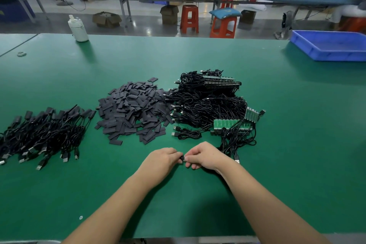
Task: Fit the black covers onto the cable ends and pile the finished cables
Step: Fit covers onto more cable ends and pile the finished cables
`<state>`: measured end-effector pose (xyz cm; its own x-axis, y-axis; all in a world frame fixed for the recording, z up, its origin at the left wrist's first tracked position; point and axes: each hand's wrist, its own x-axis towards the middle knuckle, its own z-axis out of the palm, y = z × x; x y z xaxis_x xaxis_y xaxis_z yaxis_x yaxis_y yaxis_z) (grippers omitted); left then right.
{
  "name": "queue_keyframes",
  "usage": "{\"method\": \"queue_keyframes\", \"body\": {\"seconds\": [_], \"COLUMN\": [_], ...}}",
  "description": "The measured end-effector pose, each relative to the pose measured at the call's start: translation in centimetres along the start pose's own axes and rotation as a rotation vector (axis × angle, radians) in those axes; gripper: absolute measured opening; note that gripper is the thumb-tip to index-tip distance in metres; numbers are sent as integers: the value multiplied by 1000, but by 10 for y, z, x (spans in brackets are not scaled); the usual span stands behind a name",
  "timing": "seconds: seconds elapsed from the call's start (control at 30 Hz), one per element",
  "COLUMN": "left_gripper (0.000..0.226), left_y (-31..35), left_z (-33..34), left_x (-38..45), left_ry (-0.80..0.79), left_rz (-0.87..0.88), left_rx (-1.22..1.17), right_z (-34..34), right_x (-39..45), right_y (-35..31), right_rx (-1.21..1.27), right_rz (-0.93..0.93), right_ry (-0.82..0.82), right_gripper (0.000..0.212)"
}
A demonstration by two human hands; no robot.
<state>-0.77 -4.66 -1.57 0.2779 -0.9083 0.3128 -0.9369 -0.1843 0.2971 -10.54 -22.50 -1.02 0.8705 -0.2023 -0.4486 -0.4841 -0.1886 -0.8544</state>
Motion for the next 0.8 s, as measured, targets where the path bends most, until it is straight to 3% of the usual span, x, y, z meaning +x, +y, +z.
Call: {"method": "queue_keyframes", "body": {"seconds": [0.4, 0.8], "left_gripper": [25, 27], "left_y": [1, 4], "left_z": [15, 9], "left_x": [0, 6], "left_ry": [-99, -94], "left_rz": [-62, -118], "left_rx": [33, 58], "right_z": [3, -1], "right_x": [-2, -7], "right_y": [1, -9], "right_rx": [-25, -167], "right_rz": [-20, -25], "right_ry": [11, 12], "right_gripper": [13, 23]}}
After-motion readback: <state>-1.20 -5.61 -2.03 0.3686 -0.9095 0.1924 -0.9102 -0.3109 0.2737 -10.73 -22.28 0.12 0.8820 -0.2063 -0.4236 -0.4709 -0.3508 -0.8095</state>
